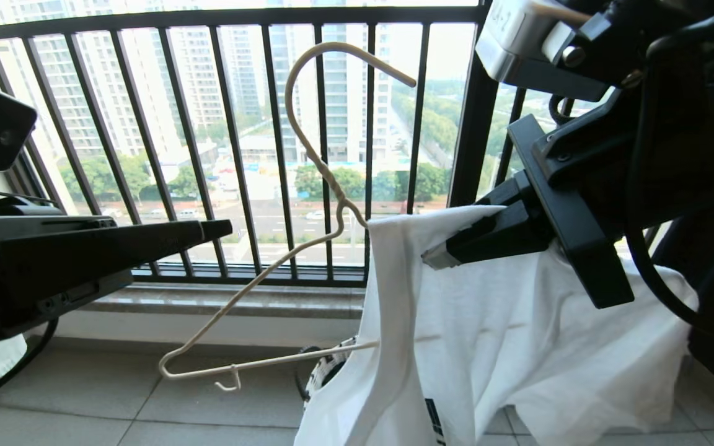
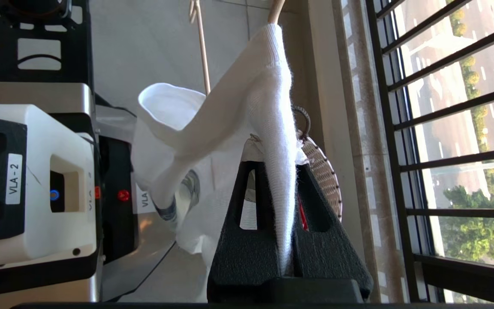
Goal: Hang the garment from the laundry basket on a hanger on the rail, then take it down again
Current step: Hang the clothes on the clothes rack
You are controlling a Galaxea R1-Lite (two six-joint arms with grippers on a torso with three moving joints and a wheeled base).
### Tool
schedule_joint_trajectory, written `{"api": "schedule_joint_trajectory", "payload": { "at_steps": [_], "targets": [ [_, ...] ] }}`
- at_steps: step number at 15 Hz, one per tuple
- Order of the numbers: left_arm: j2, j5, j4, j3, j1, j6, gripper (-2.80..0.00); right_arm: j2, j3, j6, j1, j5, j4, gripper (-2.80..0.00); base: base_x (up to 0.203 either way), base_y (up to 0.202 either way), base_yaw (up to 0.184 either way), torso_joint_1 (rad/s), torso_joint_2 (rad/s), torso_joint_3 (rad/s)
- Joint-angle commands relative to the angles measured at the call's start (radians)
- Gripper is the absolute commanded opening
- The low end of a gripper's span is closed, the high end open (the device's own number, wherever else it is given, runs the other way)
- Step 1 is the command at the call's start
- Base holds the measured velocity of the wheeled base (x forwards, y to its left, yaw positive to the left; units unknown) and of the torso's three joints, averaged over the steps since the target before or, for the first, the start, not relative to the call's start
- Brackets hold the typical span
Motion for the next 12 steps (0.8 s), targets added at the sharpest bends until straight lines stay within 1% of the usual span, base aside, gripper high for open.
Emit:
{"api": "schedule_joint_trajectory", "payload": {
  "at_steps": [1, 2, 4, 7, 8, 9, 10, 11, 12],
  "targets": [
    [-0.001, -0.006, -0.005, -0.03, 0.09, -0.009, 0.0, -0.006, 0.001, -0.004, 0.001, 0.002, 0.006, -2.8, 0.0, 0.0, 0.0, 0.0, 0.0, 0.0],
    [-0.002, -0.006, -0.004, -0.047, 0.125, -0.017, 0.0, -0.007, 0.003, -0.004, -0.001, 0.001, 0.007, -2.8, 0.0, 0.0, 0.0, 0.0, 0.0, 0.0],
    [-0.007, -0.006, -0.003, -0.06, 0.155, -0.022, 0.0, -0.005, 0.004, -0.002, -0.001, 0.001, 0.006, -2.8, 0.0, 0.0, 0.0, 0.0, 0.0, 0.0],
    [-0.016, -0.004, -0.003, -0.07, 0.171, -0.032, 0.0, -0.002, 0.004, -0.002, -0.001, -0.001, 0.004, -2.8, 0.0, 0.0, 0.0, 0.0, 0.0, 0.0],
    [-0.018, 0.006, -0.003, -0.073, 0.174, -0.032, 0.0, 0.0, 0.004, -0.002, -0.002, -0.001, 0.003, -2.8, 0.0, 0.0, 0.0, 0.0, 0.0, 0.0],
    [-0.023, 0.025, -0.003, -0.08, 0.177, -0.037, -2.8, 0.004, 0.004, -0.002, -0.004, -0.001, 0.003, -2.8, 0.0, 0.0, 0.0, 0.0, 0.0, 0.0],
    [-0.024, 0.029, 0.001, -0.094, 0.177, -0.054, -2.8, 0.005, 0.004, -0.002, -0.008, -0.001, 0.001, -2.8, 0.0, 0.0, 0.0, 0.0, 0.0, 0.0],
    [-0.024, 0.03, 0.003, -0.107, 0.178, -0.084, -2.8, 0.006, 0.004, -0.002, -0.014, -0.001, -0.003, -2.8, 0.0, 0.0, 0.0, 0.0, 0.0, 0.0],
    [-0.023, 0.03, 0.006, -0.119, 0.178, -0.096, -2.8, 0.008, 0.004, -0.002, -0.024, 0.0, -0.005, -2.8, 0.0, 0.0, 0.0, 0.0, 0.0, 0.0]
  ]
}}
